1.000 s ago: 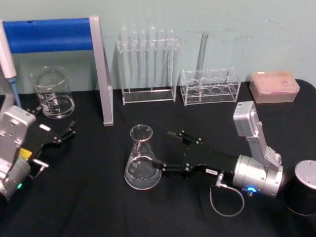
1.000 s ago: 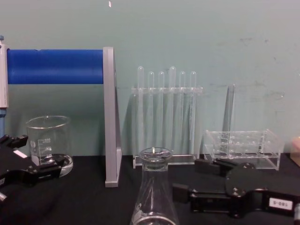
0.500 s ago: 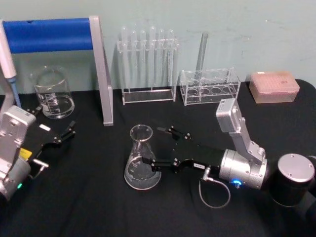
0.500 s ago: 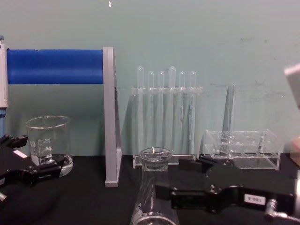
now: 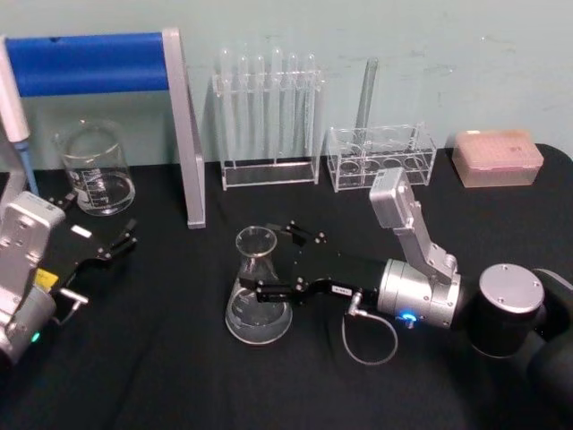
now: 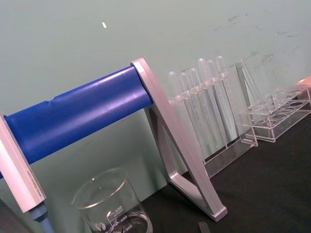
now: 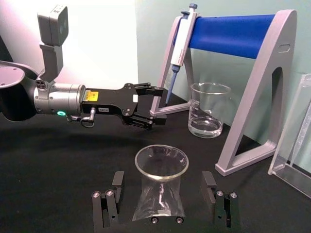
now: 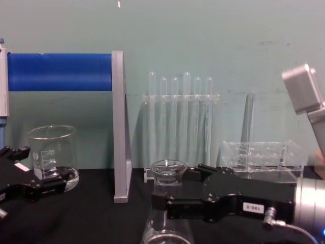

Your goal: Grasp the erlenmeyer flask with one hand, shake it three times, then place it back.

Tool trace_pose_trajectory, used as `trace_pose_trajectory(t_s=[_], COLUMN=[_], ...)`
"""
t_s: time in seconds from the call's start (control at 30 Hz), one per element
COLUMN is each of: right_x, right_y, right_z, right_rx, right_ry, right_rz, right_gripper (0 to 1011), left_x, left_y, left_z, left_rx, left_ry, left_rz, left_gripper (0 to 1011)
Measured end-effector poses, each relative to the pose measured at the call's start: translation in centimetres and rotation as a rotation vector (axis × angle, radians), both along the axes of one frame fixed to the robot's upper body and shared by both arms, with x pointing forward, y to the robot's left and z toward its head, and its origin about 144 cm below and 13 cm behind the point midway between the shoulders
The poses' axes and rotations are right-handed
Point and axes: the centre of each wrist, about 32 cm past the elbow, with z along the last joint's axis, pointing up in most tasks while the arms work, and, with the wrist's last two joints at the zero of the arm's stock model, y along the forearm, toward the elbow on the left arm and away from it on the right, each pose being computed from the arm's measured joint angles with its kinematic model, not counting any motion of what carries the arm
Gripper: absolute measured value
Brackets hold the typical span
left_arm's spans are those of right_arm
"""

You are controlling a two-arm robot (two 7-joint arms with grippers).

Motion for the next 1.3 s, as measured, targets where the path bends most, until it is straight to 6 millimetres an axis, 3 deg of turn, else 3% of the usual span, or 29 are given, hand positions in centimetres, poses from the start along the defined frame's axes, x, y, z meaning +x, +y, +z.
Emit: trace_pose_trajectory(t_s=[1.0,1.3], right_x=[0.96,0.95], right_y=[0.76,0.75], right_z=[-0.02,-0.03], right_rx=[0.018,0.018], right_ry=[-0.001,0.001], right_rz=[0.032,0.031], right_gripper=[1002,826], left_x=[0.00,0.00], left_y=[0.00,0.00], left_z=[0.00,0.00], left_rx=[0.000,0.000], left_ry=[0.000,0.000], left_rz=[0.000,0.000], left_gripper=[1001,1001])
